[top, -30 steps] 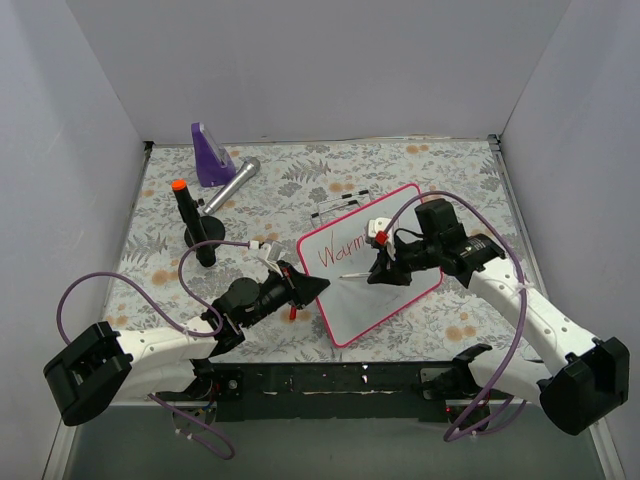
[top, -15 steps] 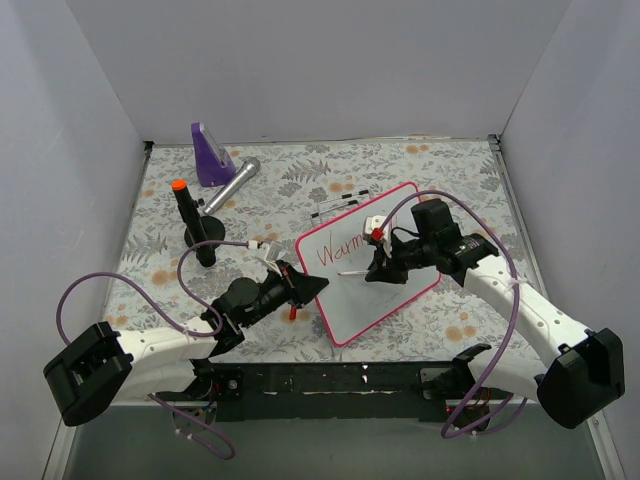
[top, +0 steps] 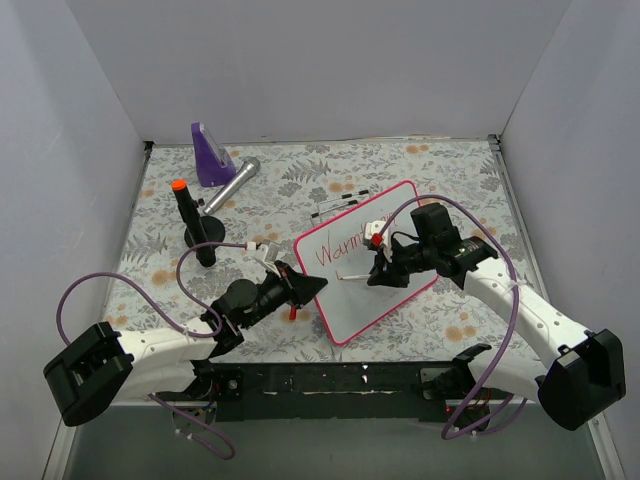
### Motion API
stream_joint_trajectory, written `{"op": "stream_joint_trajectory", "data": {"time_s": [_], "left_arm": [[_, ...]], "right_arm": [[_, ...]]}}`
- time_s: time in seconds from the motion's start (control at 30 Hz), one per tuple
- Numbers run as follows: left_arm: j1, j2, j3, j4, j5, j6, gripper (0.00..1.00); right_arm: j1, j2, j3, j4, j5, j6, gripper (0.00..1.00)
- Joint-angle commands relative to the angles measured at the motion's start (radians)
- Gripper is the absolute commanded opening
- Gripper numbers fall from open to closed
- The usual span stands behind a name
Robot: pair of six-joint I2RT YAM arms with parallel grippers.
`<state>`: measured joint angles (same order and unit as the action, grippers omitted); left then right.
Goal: Write a sentence on the whiteboard
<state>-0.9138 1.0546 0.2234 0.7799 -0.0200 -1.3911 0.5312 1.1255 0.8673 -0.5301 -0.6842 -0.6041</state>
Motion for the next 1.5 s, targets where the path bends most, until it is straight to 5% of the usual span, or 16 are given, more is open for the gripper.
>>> {"op": "stream_joint_trajectory", "data": {"time_s": [0.0,0.53,1.47], "left_arm": [[-0.002,-0.036,0.002,0.087,-0.006,0.035,0.0],[-0.002,-0.019,0.002,0.097,0.011,0.037,0.0],[-0.003,-0.03,-0.009,0.102,-0.001,0.041,0.0]], "right_arm": [[-0.01,-0.003,0.022,0.007,0.044,0.001,0.01],[-0.028,0.043,0.107,0.038,0.032,0.033,0.01],[-0.027,0.011,-0.011,-0.1,-0.052,-0.103,0.01]]}}
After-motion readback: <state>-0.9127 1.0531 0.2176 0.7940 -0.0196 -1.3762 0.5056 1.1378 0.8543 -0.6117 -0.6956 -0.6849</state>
